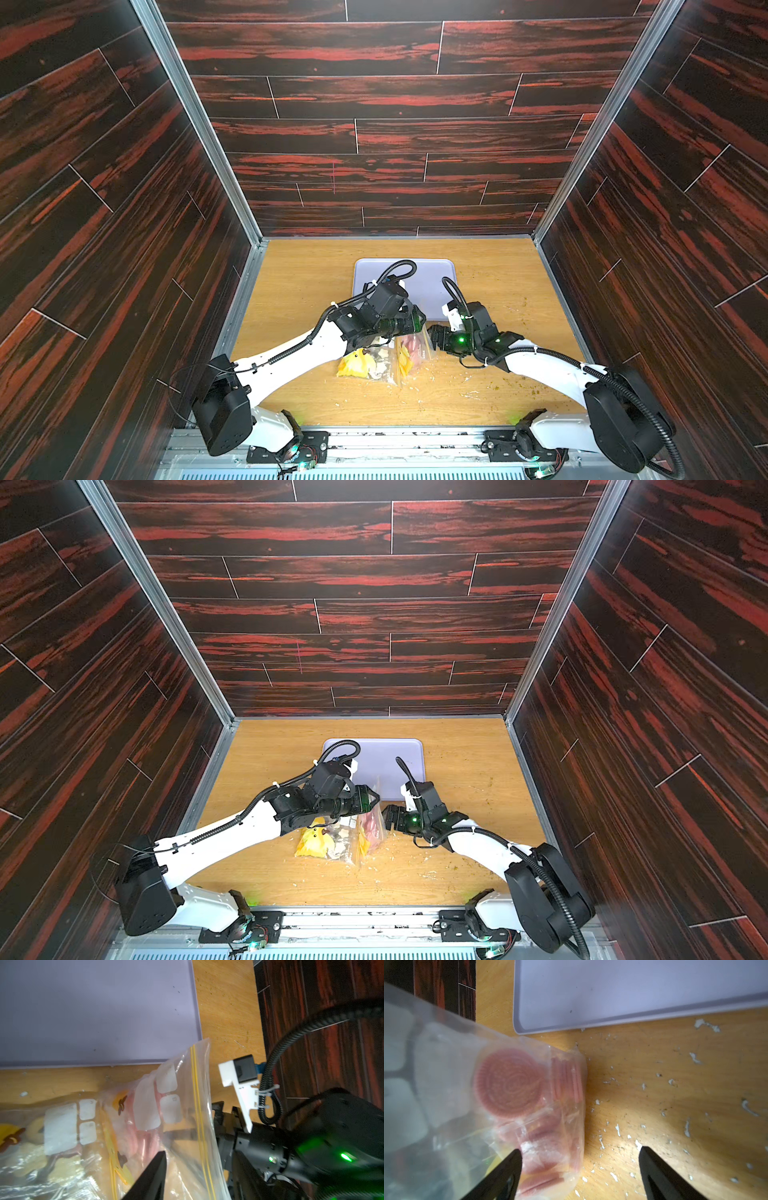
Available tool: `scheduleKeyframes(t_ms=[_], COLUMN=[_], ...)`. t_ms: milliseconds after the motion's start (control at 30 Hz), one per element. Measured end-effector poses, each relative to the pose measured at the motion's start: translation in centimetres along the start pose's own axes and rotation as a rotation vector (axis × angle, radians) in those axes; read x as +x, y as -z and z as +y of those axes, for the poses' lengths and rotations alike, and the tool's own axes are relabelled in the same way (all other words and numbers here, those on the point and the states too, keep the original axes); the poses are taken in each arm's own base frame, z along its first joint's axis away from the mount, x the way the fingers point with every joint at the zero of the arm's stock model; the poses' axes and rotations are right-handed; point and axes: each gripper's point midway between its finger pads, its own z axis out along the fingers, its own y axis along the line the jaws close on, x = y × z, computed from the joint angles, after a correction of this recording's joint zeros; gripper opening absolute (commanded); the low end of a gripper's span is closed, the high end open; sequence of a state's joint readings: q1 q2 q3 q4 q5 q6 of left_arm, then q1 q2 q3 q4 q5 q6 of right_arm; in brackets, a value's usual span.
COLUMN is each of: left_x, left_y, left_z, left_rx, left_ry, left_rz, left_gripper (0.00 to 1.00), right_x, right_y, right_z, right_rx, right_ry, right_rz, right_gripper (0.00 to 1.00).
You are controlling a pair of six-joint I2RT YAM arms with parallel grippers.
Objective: Pour cookies out of the ziploc bag
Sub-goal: Open the ziploc bag at the center of the board.
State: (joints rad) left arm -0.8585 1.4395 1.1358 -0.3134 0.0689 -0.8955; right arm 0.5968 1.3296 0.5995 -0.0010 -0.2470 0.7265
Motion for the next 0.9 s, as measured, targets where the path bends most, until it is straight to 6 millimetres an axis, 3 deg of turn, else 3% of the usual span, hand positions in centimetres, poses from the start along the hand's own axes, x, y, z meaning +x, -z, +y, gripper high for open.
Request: scheduleKeyframes(t_ms=[500, 900], left_x=[-3.9, -4.2], left_y=[-0.1, -0.9], left_z=[1.7, 1.0], left_rx=[0.019, 0.074], left_ry=[0.017, -0.012], left_rz=[-0.084, -0.077], left_gripper=[0.55, 0.56], right_x=[0.1, -0.1], right_y=[-0.1, 0.0], right_z=[0.1, 0.4], right_rx=[0.002, 0.001], right_ry=[-0.008, -0.002], right_rz=[-0.001, -0.007], right_gripper=[0.90, 0.90])
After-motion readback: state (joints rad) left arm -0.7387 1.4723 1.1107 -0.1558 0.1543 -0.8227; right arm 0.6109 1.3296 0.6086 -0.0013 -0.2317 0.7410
